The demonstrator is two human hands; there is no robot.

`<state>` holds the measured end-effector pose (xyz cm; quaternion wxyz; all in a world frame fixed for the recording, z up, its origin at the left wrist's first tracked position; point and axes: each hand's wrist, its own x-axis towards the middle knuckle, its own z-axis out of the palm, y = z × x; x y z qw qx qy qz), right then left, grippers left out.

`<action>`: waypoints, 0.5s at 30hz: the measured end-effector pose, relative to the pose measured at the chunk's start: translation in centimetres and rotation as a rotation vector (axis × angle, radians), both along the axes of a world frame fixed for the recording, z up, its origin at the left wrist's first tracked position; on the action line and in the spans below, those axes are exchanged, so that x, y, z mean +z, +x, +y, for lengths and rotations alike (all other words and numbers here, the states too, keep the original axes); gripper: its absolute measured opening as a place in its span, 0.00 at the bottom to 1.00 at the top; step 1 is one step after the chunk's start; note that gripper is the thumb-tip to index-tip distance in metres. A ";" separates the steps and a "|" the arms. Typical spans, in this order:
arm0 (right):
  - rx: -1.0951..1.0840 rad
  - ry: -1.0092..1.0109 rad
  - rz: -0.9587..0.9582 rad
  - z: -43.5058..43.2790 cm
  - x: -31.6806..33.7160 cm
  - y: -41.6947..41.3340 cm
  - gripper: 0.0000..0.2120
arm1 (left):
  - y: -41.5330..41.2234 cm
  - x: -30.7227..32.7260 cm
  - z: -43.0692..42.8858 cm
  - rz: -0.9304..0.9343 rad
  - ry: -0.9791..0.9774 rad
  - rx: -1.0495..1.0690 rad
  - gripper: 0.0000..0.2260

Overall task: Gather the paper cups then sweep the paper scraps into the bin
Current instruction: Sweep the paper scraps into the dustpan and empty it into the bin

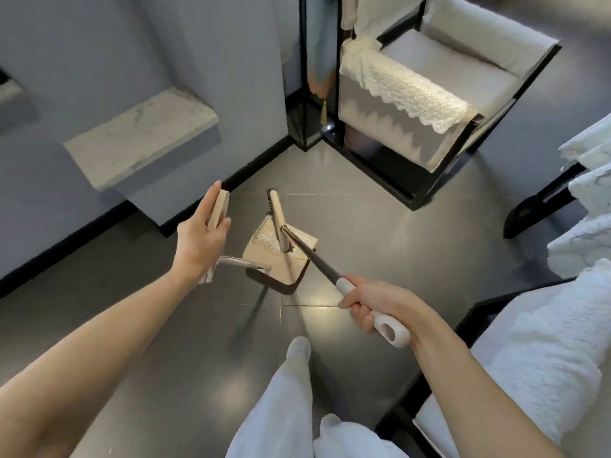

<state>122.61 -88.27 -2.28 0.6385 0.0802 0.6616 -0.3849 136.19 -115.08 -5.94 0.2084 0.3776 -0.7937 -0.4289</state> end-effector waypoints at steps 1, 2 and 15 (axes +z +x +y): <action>0.041 -0.021 0.003 0.1 0.2 0.9 0.21 | 2.0 0.4 0.8 0.024 -0.005 0.060 0.28; 0.089 -0.039 0.005 0.1 0.4 1.9 0.22 | 4.2 0.8 1.6 0.046 -0.013 0.123 0.29; 0.756 -0.175 -0.057 -4.1 3.5 24.0 0.29 | 37.2 7.6 14.8 0.050 -0.180 0.866 0.28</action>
